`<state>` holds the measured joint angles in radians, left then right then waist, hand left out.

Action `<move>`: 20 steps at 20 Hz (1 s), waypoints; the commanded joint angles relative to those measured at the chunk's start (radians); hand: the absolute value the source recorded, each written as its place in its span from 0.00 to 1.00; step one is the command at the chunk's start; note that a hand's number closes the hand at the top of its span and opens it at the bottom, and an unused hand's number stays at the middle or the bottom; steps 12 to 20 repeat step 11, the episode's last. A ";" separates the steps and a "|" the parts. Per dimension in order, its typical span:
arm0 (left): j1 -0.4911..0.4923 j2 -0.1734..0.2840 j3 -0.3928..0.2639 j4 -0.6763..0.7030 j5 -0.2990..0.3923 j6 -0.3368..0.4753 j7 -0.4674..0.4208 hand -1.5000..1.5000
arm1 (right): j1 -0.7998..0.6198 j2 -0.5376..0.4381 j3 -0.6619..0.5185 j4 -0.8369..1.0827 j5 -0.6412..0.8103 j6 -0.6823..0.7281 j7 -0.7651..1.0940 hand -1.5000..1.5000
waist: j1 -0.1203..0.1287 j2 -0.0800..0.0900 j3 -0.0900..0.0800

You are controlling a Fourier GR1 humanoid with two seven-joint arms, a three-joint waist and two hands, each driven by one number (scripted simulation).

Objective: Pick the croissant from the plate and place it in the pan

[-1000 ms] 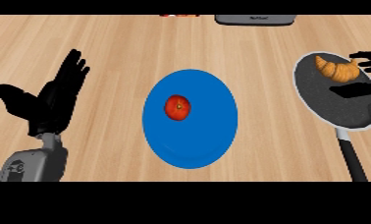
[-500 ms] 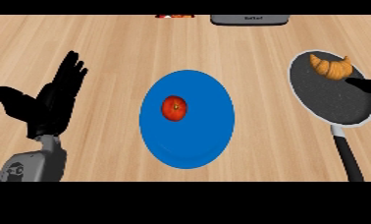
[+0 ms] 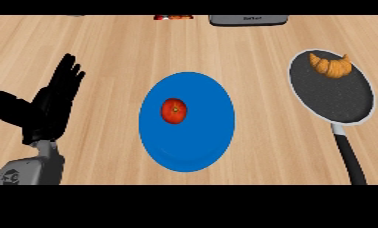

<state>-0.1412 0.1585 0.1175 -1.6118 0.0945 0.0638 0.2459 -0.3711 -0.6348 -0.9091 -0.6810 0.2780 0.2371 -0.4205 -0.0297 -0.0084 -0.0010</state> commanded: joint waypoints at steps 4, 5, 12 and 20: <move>-0.014 -0.009 -0.026 -0.055 -0.015 0.016 0.069 0.50 | 0.239 -0.018 -0.068 -0.171 -0.169 0.248 -0.003 0.00 | 0.015 0.004 0.000; -0.007 -0.019 -0.006 0.014 0.003 -0.008 -0.023 0.50 | 0.278 -0.016 -0.073 -0.136 -0.171 0.245 -0.068 0.00 | 0.018 0.007 0.001; 0.026 -0.013 -0.011 -0.075 -0.008 -0.002 0.030 0.50 | 0.388 0.084 -0.059 -0.383 -0.238 0.203 0.027 0.00 | 0.026 0.007 0.000; 0.026 -0.013 -0.011 -0.075 -0.008 -0.002 0.030 0.50 | 0.388 0.084 -0.059 -0.383 -0.238 0.203 0.027 0.00 | 0.026 0.007 0.000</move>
